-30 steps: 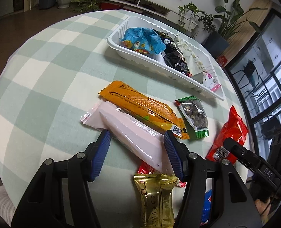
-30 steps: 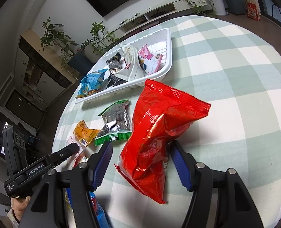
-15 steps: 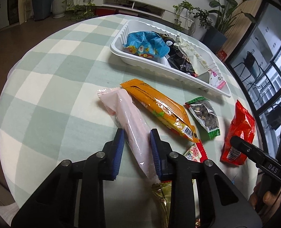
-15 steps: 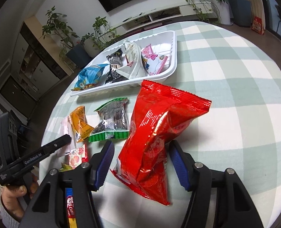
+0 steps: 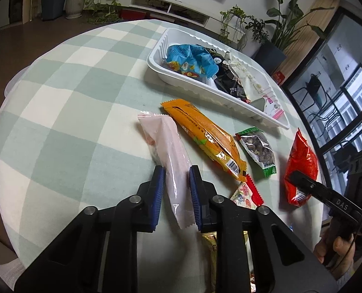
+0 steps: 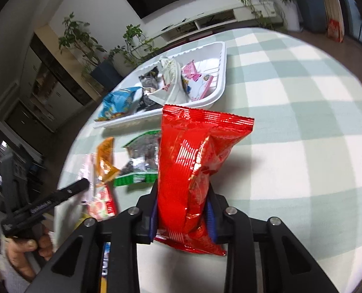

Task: Organize snacks
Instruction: 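Lift the pale pink bar and red bag toward the white tray with both grippers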

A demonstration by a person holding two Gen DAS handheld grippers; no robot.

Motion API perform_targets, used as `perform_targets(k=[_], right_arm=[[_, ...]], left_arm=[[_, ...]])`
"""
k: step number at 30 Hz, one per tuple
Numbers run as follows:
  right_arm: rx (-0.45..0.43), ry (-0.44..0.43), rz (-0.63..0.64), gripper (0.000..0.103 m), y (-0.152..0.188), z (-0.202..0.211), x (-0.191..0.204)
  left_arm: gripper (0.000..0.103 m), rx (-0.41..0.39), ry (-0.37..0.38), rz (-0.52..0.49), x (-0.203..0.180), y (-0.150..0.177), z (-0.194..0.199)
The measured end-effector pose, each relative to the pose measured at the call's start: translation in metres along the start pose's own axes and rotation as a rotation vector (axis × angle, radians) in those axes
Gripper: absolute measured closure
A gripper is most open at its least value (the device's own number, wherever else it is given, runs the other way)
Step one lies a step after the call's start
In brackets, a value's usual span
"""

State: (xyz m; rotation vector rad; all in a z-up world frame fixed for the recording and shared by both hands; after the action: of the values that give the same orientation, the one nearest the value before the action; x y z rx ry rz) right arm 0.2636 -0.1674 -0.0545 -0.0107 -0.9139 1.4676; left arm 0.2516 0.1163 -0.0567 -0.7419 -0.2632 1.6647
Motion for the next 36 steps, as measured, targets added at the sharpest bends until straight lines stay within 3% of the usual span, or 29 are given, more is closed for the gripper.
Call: perform_targets(k=[7, 18, 25, 31, 33, 34, 36], right_arm=[[-0.007, -0.064, -0.067, 0.070, -0.001, 0.006, -0.006], [-0.004, -0.039, -0.037, 0.069, 0.002, 0.006, 0.000], [-0.001, -0.032, -0.039, 0.069, 0.003, 0.004, 0.000], [0.001, -0.020, -0.039, 0.068, 0.003, 0.002, 0.000], [0.003, -0.016, -0.040, 0.068, 0.004, 0.001, -0.001], [0.004, -0.015, -0.038, 0.068, 0.004, 0.001, -0.001], [0.003, -0.010, -0.033, 0.068, 0.004, 0.001, 0.000]], left_arm=[[0.085, -0.010, 0.021, 0.027, 0.010, 0.002, 0.011], [0.081, 0.012, -0.096, -0.100, -0.009, 0.000, -0.001], [0.058, 0.022, -0.125, -0.120, -0.015, -0.007, -0.011], [0.059, 0.016, -0.195, -0.197, -0.025, -0.009, -0.021], [0.064, 0.005, -0.214, -0.210, -0.025, -0.008, -0.022], [0.072, -0.002, -0.226, -0.219, -0.025, -0.008, -0.023], [0.074, -0.010, -0.217, -0.214, -0.023, -0.009, -0.022]])
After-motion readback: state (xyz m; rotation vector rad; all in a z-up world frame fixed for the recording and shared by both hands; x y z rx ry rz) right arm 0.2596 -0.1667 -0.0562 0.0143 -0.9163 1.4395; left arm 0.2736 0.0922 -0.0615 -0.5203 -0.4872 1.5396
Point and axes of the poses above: each gripper's, at about its wrist camera, not at the fingertips, and z roughly against the way its jaws point, x to its left, y to its underside, the point moved 1 cm from there along -z, roughly the way its jaws point, and after that the axes turned 3 degrees about -z, right-handed, at the moved point
